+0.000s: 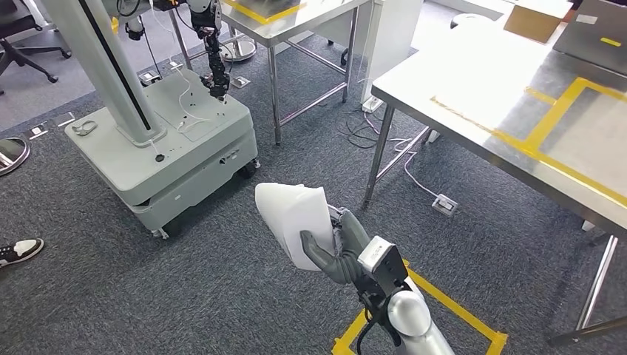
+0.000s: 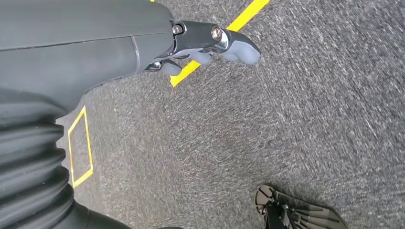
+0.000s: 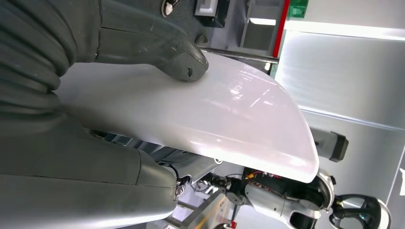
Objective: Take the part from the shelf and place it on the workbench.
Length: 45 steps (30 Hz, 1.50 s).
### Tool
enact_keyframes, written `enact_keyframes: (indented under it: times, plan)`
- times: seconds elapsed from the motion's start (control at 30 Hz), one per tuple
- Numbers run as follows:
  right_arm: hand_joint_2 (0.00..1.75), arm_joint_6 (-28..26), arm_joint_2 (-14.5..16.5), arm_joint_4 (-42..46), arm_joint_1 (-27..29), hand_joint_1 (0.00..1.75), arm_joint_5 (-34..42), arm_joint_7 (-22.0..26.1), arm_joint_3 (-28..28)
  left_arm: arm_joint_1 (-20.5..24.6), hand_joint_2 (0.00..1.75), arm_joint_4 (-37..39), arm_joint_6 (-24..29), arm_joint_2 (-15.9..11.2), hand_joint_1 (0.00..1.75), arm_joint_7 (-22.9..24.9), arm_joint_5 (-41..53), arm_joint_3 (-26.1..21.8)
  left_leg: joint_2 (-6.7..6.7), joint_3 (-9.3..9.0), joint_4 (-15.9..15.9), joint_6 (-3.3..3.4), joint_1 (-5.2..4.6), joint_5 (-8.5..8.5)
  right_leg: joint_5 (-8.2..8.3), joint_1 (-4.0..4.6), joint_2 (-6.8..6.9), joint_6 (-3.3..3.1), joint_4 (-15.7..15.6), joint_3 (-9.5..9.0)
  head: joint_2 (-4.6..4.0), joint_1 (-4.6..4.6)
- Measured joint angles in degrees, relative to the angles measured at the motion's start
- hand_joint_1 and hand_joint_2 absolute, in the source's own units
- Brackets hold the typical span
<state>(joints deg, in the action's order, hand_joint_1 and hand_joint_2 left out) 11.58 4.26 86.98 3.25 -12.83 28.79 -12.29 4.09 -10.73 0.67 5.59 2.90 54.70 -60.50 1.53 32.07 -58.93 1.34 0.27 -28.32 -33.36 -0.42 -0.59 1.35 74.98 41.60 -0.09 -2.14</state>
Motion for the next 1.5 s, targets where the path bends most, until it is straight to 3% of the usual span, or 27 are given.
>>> enact_keyframes:
  times: [0.03, 0.1, 0.17, 0.2, 0.27, 0.33, 0.43, 0.47, 0.5, 0.53, 0.6, 0.67, 0.7, 0.77, 0.83, 0.93, 0.97, 1.0, 1.03, 1.13, 1.2, 1.27, 1.3, 1.37, 1.43, 1.5]
  plan:
    - [1.75, 0.0, -0.02, -0.02, 0.04, 1.75, 0.0, -0.01, 0.01, 0.02, 1.75, 0.01, 0.01, 0.02, 0.0, 0.01, -0.01, 0.0, 0.34, -0.04, -0.04, 0.0, -0.04, -0.04, 1.56, 0.04, 0.18, -0.16, -2.43, -1.29, 0.0, 0.0]
    - [1.75, 0.0, -0.02, -0.03, 0.04, 1.75, -0.01, -0.01, 0.01, 0.08, 1.75, 0.02, 0.02, 0.1, 0.0, 0.04, -0.01, 0.0, 0.92, -0.17, -0.17, -0.17, -0.18, -0.2, 4.97, 0.34, 1.36, -0.66, -10.86, -5.8, 0.0, 0.02]
    - [1.75, 0.0, -0.02, -0.02, 0.01, 1.75, 0.01, 0.02, 0.0, 0.11, 1.75, 0.02, 0.1, 0.15, 0.0, 0.15, -0.02, 0.0, 1.35, -0.21, -0.25, -0.65, -0.31, -0.33, 6.24, 0.74, 2.17, -1.2, -15.95, -8.33, 0.0, 0.04]
    - [1.75, 0.0, -0.03, -0.02, 0.02, 1.75, 0.01, 0.01, 0.0, 0.12, 1.75, 0.02, 0.2, 0.17, 0.0, 0.24, -0.02, 0.0, 1.56, -0.22, -0.21, -0.97, -0.32, -0.33, 6.14, 0.93, 2.06, -1.43, -16.36, -8.36, 0.0, 0.05]
    - [1.75, 0.0, -0.06, -0.01, 0.04, 1.75, 0.03, 0.02, 0.02, 0.18, 1.75, 0.02, 0.37, 0.19, 0.0, 0.34, -0.03, -0.01, 1.77, -0.31, -0.17, -1.62, -0.19, -0.4, 6.48, 0.84, 1.39, -2.03, -16.76, -8.34, 0.0, 0.04]
    - [1.75, 0.0, -0.08, -0.02, -0.06, 1.75, 0.05, 0.05, 0.04, 0.23, 1.75, 0.03, 0.42, 0.23, 0.0, 0.4, -0.03, -0.02, 0.63, 0.61, -2.4, -2.22, -0.13, -2.04, 6.87, 0.48, 0.85, -2.65, -17.3, -8.58, 0.0, 0.15]
    - [1.75, 0.0, -0.08, -0.13, -0.2, 1.75, 0.07, 0.16, 0.08, 0.15, 1.75, 0.07, 0.53, 0.32, 0.0, 0.55, -0.03, -0.02, -1.07, 5.21, -12.4, -2.78, 0.08, -7.02, 6.99, 0.34, 0.03, -3.04, -17.4, -8.57, 0.0, 0.27]
    - [1.75, 0.0, -0.09, -0.21, -0.2, 1.75, 0.07, 0.27, 0.09, 0.08, 1.75, 0.07, 0.55, 0.3, 0.0, 0.54, -0.04, -0.03, -1.16, 6.36, -14.84, -2.88, 0.13, -7.64, 6.98, 0.34, -0.35, -3.05, -17.34, -8.53, 0.0, 0.27]
    - [1.75, 0.0, -0.1, -0.3, -0.2, 1.75, 0.06, 0.43, 0.11, 0.03, 1.75, 0.06, 0.56, 0.27, 0.0, 0.52, -0.04, -0.03, -1.23, 6.64, -15.36, -2.95, 0.18, -7.17, 6.97, 0.31, -0.81, -3.03, -17.25, -8.51, 0.0, 0.27]
    - [1.75, 0.01, -0.1, -0.36, -0.22, 1.75, 0.06, 0.64, 0.11, 0.02, 1.75, 0.05, 0.56, 0.24, 0.0, 0.5, -0.05, -0.04, -1.36, 5.8, -13.55, -2.99, 0.27, -5.63, 6.94, 0.24, -1.31, -2.96, -17.1, -8.51, 0.0, 0.27]
    - [1.75, 0.03, -0.11, -0.39, -0.31, 1.75, 0.09, 1.03, 0.13, 0.04, 1.75, 0.05, 0.56, 0.2, 0.0, 0.45, -0.07, -0.05, -2.73, 2.2, -6.06, -3.09, 0.56, -1.94, 6.77, 0.1, -2.25, -2.6, -16.66, -8.43, 0.0, 0.28]
    - [1.75, 0.04, -0.11, -0.44, -0.5, 1.75, 0.21, 1.3, 0.14, 0.08, 1.75, 0.07, 0.56, 0.21, 0.0, 0.4, -0.08, -0.1, -4.17, -0.17, -1.14, -2.82, 0.66, -0.6, 6.68, 0.05, -3.06, -1.91, -16.16, -8.03, 0.0, 0.35]
    - [1.75, 0.03, -0.11, -0.51, -0.58, 1.75, 0.27, 1.43, 0.14, 0.09, 1.75, 0.08, 0.56, 0.22, 0.0, 0.38, -0.08, -0.15, -4.4, -0.38, -0.67, -2.53, 0.57, -0.85, 6.77, 0.04, -3.43, -1.53, -16.11, -7.79, 0.0, 0.39]
    - [1.75, -0.04, -0.14, -0.77, -0.67, 1.75, 0.33, 1.71, 0.15, 0.1, 1.75, 0.09, 0.56, 0.24, 0.0, 0.33, -0.09, -0.3, -3.47, -0.37, -0.48, -1.68, 0.45, -0.54, 7.05, -0.13, -4.11, -0.8, -16.21, -7.48, 0.0, 0.41]
    - [1.75, -0.1, -0.21, -1.05, -0.77, 1.75, 0.3, 1.89, 0.15, 0.16, 1.75, 0.07, 0.55, 0.24, 0.0, 0.26, -0.1, -0.41, -2.55, -0.39, -0.15, -0.9, 0.51, -0.24, 5.99, -0.08, -3.06, -0.3, -14.61, -6.59, 0.0, 0.32]
    - [1.75, -0.27, -0.26, -1.34, -1.06, 1.75, 0.04, 1.94, 0.14, 0.14, 1.75, 0.04, 0.49, 0.11, 0.0, 0.26, -0.09, -0.42, -0.93, -0.32, -0.03, -0.22, 0.38, -0.24, 1.13, 0.0, -0.47, 0.08, -4.76, -1.85, 0.0, 0.15]
    - [1.75, -0.38, -0.27, -1.46, -1.08, 1.75, -0.06, 1.92, 0.15, 0.11, 1.75, 0.04, 0.43, 0.06, 0.0, 0.31, -0.08, -0.42, -0.32, -0.33, -0.04, -0.12, 0.29, -0.29, 0.14, -0.03, -0.24, 0.13, -1.67, -0.35, 0.0, 0.16]
    - [1.75, -0.51, -0.27, -1.58, -1.07, 1.75, -0.15, 1.9, 0.15, 0.1, 1.75, 0.04, 0.36, 0.02, 0.0, 0.37, -0.08, -0.42, 0.26, -0.35, -0.06, -0.06, 0.24, -0.36, 0.15, -0.04, -0.12, 0.12, -0.35, 0.29, 0.0, 0.16]
    - [1.75, -0.64, -0.27, -1.69, -1.07, 1.75, -0.23, 1.89, 0.15, 0.12, 1.75, 0.04, 0.26, 0.01, 0.0, 0.41, -0.07, -0.42, 0.78, -0.4, -0.09, -0.07, 0.21, -0.43, 1.17, -0.04, 0.02, 0.06, -1.23, -0.17, 0.0, 0.16]
    - [1.75, -0.85, -0.26, -1.78, -1.23, 1.75, -0.55, 1.86, 0.14, 0.25, 1.75, 0.04, 0.06, 0.01, 0.0, 0.49, -0.02, -0.44, 2.11, -0.72, -0.26, -0.51, 0.07, -0.79, 5.9, 0.24, 2.06, -0.52, -12.02, -5.78, 0.0, 0.17]
    - [1.75, -0.88, -0.26, -1.77, -1.37, 1.75, -0.69, 1.86, 0.16, 0.3, 1.75, 0.03, 0.03, -0.01, 0.0, 0.53, 0.01, -0.44, 2.85, -0.87, -0.3, -1.05, -0.14, -1.04, 6.62, 0.62, 3.01, -1.13, -15.85, -7.59, 0.0, 0.2]
    - [1.75, -0.92, -0.26, -1.76, -1.36, 1.75, -0.72, 1.87, 0.2, 0.38, 1.75, 0.02, 0.02, -0.04, 0.0, 0.54, 0.05, -0.44, 3.54, -1.07, -0.17, -1.67, -0.17, -1.15, 6.69, 0.75, 2.11, -1.8, -16.12, -7.51, 0.0, 0.21]
    - [1.75, -0.93, -0.26, -1.76, -1.31, 1.75, -0.72, 1.87, 0.23, 0.44, 1.75, 0.02, 0.02, -0.08, 0.0, 0.54, 0.09, -0.44, 3.17, -1.05, -0.39, -2.04, -0.09, -1.41, 6.83, 0.67, 1.68, -2.12, -16.33, -7.59, 0.0, 0.22]
    - [1.75, -0.95, -0.23, -1.74, -1.29, 1.75, -0.72, 1.88, 0.26, 0.58, 1.75, 0.04, -0.05, -0.09, 0.0, 0.53, 0.19, -0.43, 1.15, 0.2, -3.35, -2.67, 0.08, -3.39, 7.11, 0.33, 0.9, -2.72, -16.76, -7.86, 0.0, 0.31]
    - [1.75, -0.94, -0.19, -1.74, -1.24, 1.75, -0.73, 1.86, 0.28, 0.57, 1.75, 0.07, -0.13, -0.07, 0.0, 0.54, 0.36, -0.42, -0.78, 3.5, -10.28, -2.98, 0.19, -6.78, 7.11, 0.2, 0.14, -2.99, -16.81, -7.93, 0.0, 0.36]
    - [1.75, -0.94, -0.17, -1.74, -1.09, 1.75, -0.75, 1.85, 0.3, 0.36, 1.75, 0.07, -0.14, -0.1, 0.0, 0.54, 0.49, -0.42, -1.19, 6.16, -15.42, -3.05, 0.23, -8.09, 7.07, 0.2, -0.93, -3.06, -16.73, -7.94, 0.0, 0.34]
